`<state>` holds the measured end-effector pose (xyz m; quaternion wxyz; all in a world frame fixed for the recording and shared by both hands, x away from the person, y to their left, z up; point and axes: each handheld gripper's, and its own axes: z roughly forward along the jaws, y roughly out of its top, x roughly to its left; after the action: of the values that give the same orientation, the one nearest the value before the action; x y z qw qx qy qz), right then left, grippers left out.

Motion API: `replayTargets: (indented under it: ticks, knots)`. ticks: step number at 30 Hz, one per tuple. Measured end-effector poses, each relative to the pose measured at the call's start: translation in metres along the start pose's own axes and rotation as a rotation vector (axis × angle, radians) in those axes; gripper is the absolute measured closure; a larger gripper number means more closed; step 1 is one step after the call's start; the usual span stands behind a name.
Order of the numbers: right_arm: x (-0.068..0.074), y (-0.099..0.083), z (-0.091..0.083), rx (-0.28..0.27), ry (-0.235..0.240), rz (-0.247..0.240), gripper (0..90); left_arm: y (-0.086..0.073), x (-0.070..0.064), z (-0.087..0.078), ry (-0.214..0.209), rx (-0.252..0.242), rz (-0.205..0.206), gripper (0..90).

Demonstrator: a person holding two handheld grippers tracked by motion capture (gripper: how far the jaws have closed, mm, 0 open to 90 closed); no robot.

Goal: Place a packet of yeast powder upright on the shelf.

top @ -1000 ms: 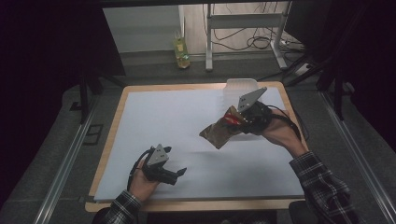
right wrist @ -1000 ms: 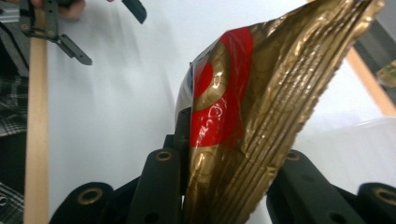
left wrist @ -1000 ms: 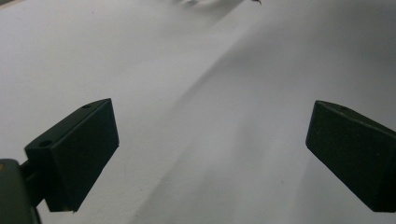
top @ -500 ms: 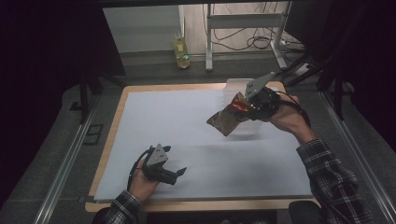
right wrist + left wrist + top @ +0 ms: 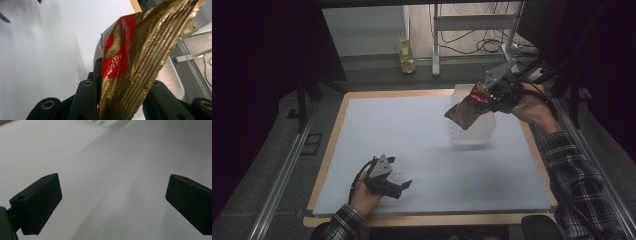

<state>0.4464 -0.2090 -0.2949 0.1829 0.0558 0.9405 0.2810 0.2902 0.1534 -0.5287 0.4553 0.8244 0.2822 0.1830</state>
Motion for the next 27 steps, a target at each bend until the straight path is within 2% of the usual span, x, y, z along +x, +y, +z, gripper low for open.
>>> replayTargets:
  ticks: [3, 9, 15, 27]
  knots:
    - [-0.011, -0.004, -0.002, 0.026, -0.019, -0.008, 72.3, 0.0, -0.001, 0.0, 0.0, 0.0, -0.001, 0.8]
    - [-0.022, -0.008, -0.002, 0.06, -0.039, -0.019, 72.4, 0.0, 0.0, 0.001, -0.003, 0.001, 0.0, 0.8]
    - [-0.033, -0.013, 0.002, 0.092, -0.04, -0.032, 72.3, 0.0, -0.001, 0.001, -0.003, 0.003, 0.001, 0.8]
    - [-0.054, -0.021, 0.024, 0.168, -0.035, -0.069, 72.4, -0.001, 0.0, 0.002, -0.004, 0.011, 0.002, 0.8]
